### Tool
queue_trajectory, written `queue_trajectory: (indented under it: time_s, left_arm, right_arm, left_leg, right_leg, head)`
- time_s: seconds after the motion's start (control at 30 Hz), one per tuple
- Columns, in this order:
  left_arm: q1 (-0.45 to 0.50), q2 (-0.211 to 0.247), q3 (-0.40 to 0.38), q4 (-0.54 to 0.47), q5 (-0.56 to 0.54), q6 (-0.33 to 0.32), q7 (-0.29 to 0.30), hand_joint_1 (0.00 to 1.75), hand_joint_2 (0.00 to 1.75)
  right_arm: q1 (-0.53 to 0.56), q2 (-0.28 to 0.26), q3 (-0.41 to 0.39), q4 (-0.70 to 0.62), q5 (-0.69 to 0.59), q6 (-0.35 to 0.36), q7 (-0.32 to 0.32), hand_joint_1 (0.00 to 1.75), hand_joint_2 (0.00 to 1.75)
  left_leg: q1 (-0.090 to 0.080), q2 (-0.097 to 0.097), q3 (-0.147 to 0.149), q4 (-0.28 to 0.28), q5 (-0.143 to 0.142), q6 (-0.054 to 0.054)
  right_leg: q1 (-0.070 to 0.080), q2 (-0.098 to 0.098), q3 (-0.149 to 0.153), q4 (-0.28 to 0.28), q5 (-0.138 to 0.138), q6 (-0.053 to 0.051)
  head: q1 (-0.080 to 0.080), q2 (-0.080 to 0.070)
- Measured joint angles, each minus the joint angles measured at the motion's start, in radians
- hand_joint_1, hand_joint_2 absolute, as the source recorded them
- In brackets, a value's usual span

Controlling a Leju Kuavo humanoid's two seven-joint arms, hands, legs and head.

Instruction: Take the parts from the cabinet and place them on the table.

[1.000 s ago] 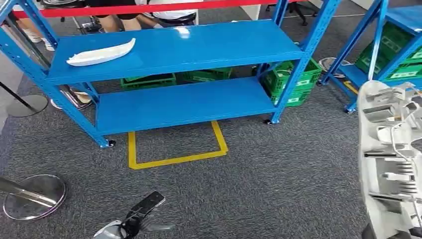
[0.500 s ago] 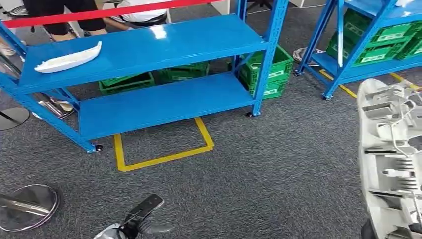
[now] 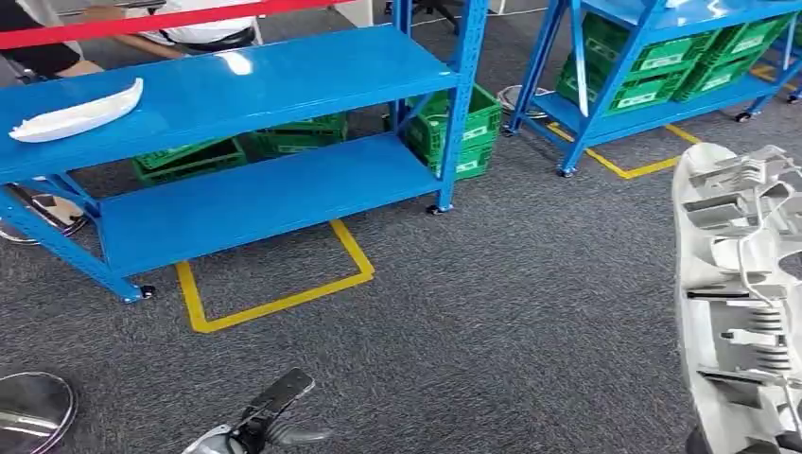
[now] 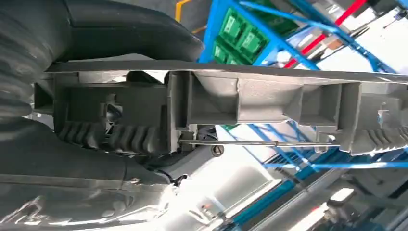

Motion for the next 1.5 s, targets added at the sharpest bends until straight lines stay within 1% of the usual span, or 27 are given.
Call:
queue_trajectory:
  time_s: [0.07,0.1,0.17,0.27,0.33,0.43,0.5,0.57,0.6,0.63,0.67,0.77,0.8,0.83,0.87,0.93,0.97,1.0,1.07,1.1,1.13,1.17,1.27,1.3,1.37,1.43,1.5]
  left_arm:
    - [-0.002,0.0,-0.001,0.0,0.0,0.0,-0.002,0.0,1.75]
    - [-0.003,0.0,-0.001,0.0,-0.001,0.0,-0.003,0.0,1.75]
    - [-0.005,0.004,-0.002,0.0,-0.002,0.0,-0.005,0.0,1.75]
    - [-0.006,0.004,-0.002,0.0,-0.002,0.0,-0.005,0.0,1.75]
    - [-0.008,0.004,-0.002,-0.001,-0.002,0.0,-0.006,0.0,1.75]
    - [0.003,-0.006,-0.002,0.0,0.009,0.028,-0.003,0.0,1.75]
    - [0.008,-0.014,-0.001,0.0,0.009,0.044,0.002,0.0,1.75]
    - [0.008,-0.024,-0.001,-0.001,0.009,0.047,0.006,0.0,1.75]
    - [0.009,-0.027,-0.001,-0.001,0.009,0.047,0.006,0.0,1.75]
    - [0.009,-0.027,-0.001,-0.001,0.009,0.047,0.007,0.0,1.75]
    - [0.007,-0.03,-0.001,-0.001,0.009,0.047,0.008,0.0,1.75]
    - [0.008,-0.037,0.0,-0.002,0.01,0.048,0.008,0.0,1.75]
    - [0.006,-0.037,0.0,-0.004,0.01,0.049,0.008,0.0,1.75]
    - [0.005,-0.04,0.0,-0.006,0.01,0.049,0.007,0.0,1.75]
    - [0.007,-0.041,0.0,-0.006,0.01,0.049,0.007,0.0,1.75]
    - [0.014,-0.039,0.0,-0.006,0.009,0.049,0.008,0.0,1.75]
    - [0.014,-0.039,0.001,-0.006,0.009,0.05,0.008,0.0,1.75]
    - [0.014,-0.039,0.0,-0.006,0.009,0.052,0.008,0.0,1.75]
    - [0.012,-0.041,0.0,-0.006,0.009,0.053,0.008,0.0,1.75]
    - [0.011,-0.041,0.0,-0.006,0.008,0.054,0.008,0.0,1.75]
    - [0.01,-0.04,0.0,-0.006,0.008,0.055,0.007,0.0,1.75]
    - [0.01,-0.039,0.0,-0.006,0.007,0.055,0.007,0.0,1.75]
    - [0.008,-0.042,0.0,-0.008,0.006,0.056,0.007,0.0,1.75]
    - [0.008,-0.044,0.0,-0.012,0.006,0.056,0.007,0.0,1.75]
    - [0.007,-0.043,0.0,-0.012,0.003,0.057,0.007,0.0,1.75]
    - [0.014,-0.043,0.0,-0.012,0.003,0.057,0.007,0.0,1.75]
    - [0.016,-0.042,0.0,-0.012,0.0,0.057,0.007,0.0,1.75]
  right_arm:
    - [0.002,0.0,-0.002,0.0,0.0,-0.003,-0.017,1.75,1.75]
    - [0.0,0.0,-0.003,0.0,0.0,-0.005,-0.021,1.75,1.75]
    - [0.002,0.001,-0.007,0.0,-0.001,-0.011,-0.028,1.75,1.75]
    - [0.002,0.005,-0.014,0.0,-0.001,-0.016,-0.034,1.75,1.75]
    - [0.001,0.008,-0.018,0.0,-0.001,-0.019,-0.038,1.75,1.75]
    - [0.002,0.01,-0.023,0.0,-0.001,-0.019,-0.042,1.75,1.75]
    - [0.004,0.011,-0.024,0.0,-0.001,-0.021,-0.043,1.75,1.75]
    - [0.004,0.011,-0.024,0.0,-0.001,-0.021,-0.043,1.75,1.75]
    - [0.004,0.011,-0.024,0.0,0.0,-0.022,-0.043,1.75,1.75]
    - [0.003,0.012,-0.024,0.0,-0.001,-0.024,-0.043,1.75,1.75]
    - [0.004,0.012,-0.025,0.0,0.0,-0.026,-0.043,1.75,1.75]
    - [0.009,0.014,-0.026,0.0,0.0,-0.028,-0.043,1.75,1.75]
    - [0.014,0.014,-0.026,0.0,-0.001,-0.028,-0.043,1.75,1.75]
    - [0.014,0.014,-0.026,0.0,0.0,-0.029,-0.043,1.75,1.75]
    - [0.009,0.014,-0.026,0.0,0.0,-0.029,-0.043,1.75,1.75]
    - [0.007,0.014,-0.027,0.0,0.0,-0.029,-0.045,1.75,1.75]
    - [0.008,0.014,-0.027,0.0,0.0,-0.029,-0.045,1.75,1.75]
    - [0.008,0.014,-0.028,0.0,0.0,-0.029,-0.047,1.75,1.75]
    - [0.008,0.014,-0.028,0.0,0.0,-0.029,-0.048,1.75,1.75]
    - [0.009,0.014,-0.028,0.0,0.0,-0.029,-0.048,1.75,1.75]
    - [0.005,0.014,-0.029,0.0,0.0,-0.029,-0.048,1.75,1.75]
    - [0.005,0.014,-0.029,0.0,0.0,-0.031,-0.049,1.75,1.75]
    - [0.007,0.016,-0.033,0.0,0.0,-0.031,-0.05,1.75,1.75]
    - [0.008,0.017,-0.033,0.0,0.0,-0.031,-0.051,1.75,1.75]
    - [0.007,0.018,-0.034,0.0,0.0,-0.031,-0.051,1.75,1.75]
    - [0.006,0.019,-0.034,0.0,0.0,-0.031,-0.053,1.75,1.75]
    - [0.006,0.019,-0.034,0.0,0.0,-0.031,-0.055,1.75,1.75]
  left_leg:
    - [0.001,0.019,0.001,0.0,0.001,-0.004]
    - [-0.003,0.026,0.003,0.002,0.003,-0.01]
    - [-0.01,0.036,0.001,0.003,0.005,-0.022]
    - [-0.005,0.05,0.001,0.001,0.005,-0.04]
    - [-0.002,-0.021,-0.028,0.069,-0.059,-0.052]
    - [-0.002,-0.044,-0.133,0.311,-0.17,-0.051]
    - [-0.002,-0.046,-0.127,0.303,-0.138,-0.047]
    - [-0.001,-0.063,-0.047,0.145,-0.045,-0.039]
    - [0.0,-0.099,-0.004,0.059,-0.01,-0.035]
    - [0.004,-0.144,0.013,0.015,-0.011,-0.029]
    - [0.007,-0.134,0.016,0.003,-0.02,-0.033]
    - [0.007,-0.102,0.012,0.001,-0.012,-0.015]
    - [0.008,-0.084,0.014,-0.004,-0.008,-0.009]
    - [0.01,-0.076,0.013,-0.004,-0.008,-0.003]
    - [0.008,-0.062,0.013,-0.004,-0.008,-0.003]
    - [0.006,-0.029,0.012,-0.003,-0.009,-0.002]
    - [0.006,-0.015,0.012,-0.003,-0.009,-0.002]
    - [0.006,-0.001,0.013,-0.003,-0.01,-0.003]
    - [0.008,0.023,0.017,-0.002,-0.013,-0.009]
    - [0.008,0.032,0.021,0.0,-0.016,-0.014]
    - [0.001,0.039,0.023,0.001,-0.02,-0.02]
    - [-0.002,0.045,0.022,0.004,-0.021,-0.027]
    - [0.001,0.071,0.025,0.0,-0.016,-0.043]
    - [0.004,0.063,0.022,0.003,-0.026,-0.052]
    - [0.006,-0.016,-0.017,0.095,-0.095,-0.055]
    - [0.005,-0.042,-0.101,0.273,-0.172,-0.053]
    - [0.005,-0.047,-0.132,0.326,-0.166,-0.048]
  right_leg:
    - [0.0,-0.024,0.121,-0.189,0.069,-0.003]
    - [0.001,-0.064,0.167,-0.273,0.069,-0.003]
    - [0.007,-0.049,0.168,-0.279,0.074,-0.031]
    - [0.007,-0.024,0.152,-0.28,0.082,-0.054]
    - [0.003,-0.009,0.15,-0.28,0.093,-0.068]
    - [0.006,0.025,0.134,-0.28,0.103,-0.075]
    - [0.007,0.051,0.13,-0.279,0.106,-0.072]
    - [0.006,0.08,0.13,-0.279,0.11,-0.068]
    - [0.005,0.092,0.13,-0.278,0.111,-0.065]
    - [0.012,0.103,0.122,-0.269,0.112,-0.06]
    - [0.009,0.114,0.111,-0.265,0.114,-0.057]
    - [0.003,0.152,0.089,-0.274,0.129,-0.033]
    - [0.006,0.123,0.086,-0.26,0.118,-0.032]
    - [0.009,0.063,0.066,-0.218,0.085,-0.025]
    - [0.008,0.029,0.034,-0.145,0.045,-0.018]
    - [0.003,0.003,-0.043,0.024,-0.027,-0.01]
    - [0.001,0.001,-0.055,0.056,-0.03,-0.007]
    - [-0.002,0.0,-0.041,0.036,-0.011,-0.005]
    - [-0.005,-0.017,0.057,-0.133,0.067,-0.004]
    - [-0.006,-0.049,0.119,-0.233,0.1,-0.001]
    - [0.004,-0.078,0.135,-0.265,0.082,-0.006]
    - [0.001,-0.062,0.14,-0.268,0.092,-0.021]
    - [0.006,-0.032,0.122,-0.263,0.095,-0.042]
    - [0.0,-0.021,0.125,-0.27,0.101,-0.053]
    - [0.0,-0.003,0.119,-0.27,0.107,-0.062]
    - [0.002,0.023,0.112,-0.27,0.11,-0.068]
    - [0.005,0.053,0.109,-0.27,0.113,-0.07]
  head:
    - [0.0,0.0]
    - [0.001,0.0]
    - [-0.003,0.0]
    - [-0.001,0.0]
    - [-0.005,0.0]
    - [-0.005,0.0]
    - [-0.005,0.0]
    - [-0.005,0.0]
    - [-0.005,0.0]
    - [-0.005,0.0]
    - [-0.003,0.0]
    - [-0.005,0.0]
    - [-0.005,0.0]
    - [0.01,0.0]
    - [0.015,0.0]
    - [0.015,0.0]
    - [0.016,0.0]
    - [0.015,0.0]
    - [0.015,0.0]
    - [0.016,0.0]
    - [0.018,0.0]
    - [0.014,0.0]
    - [0.015,0.0]
    - [0.014,0.0]
    - [0.011,0.0]
    - [0.01,0.0]
    - [0.01,0.0]
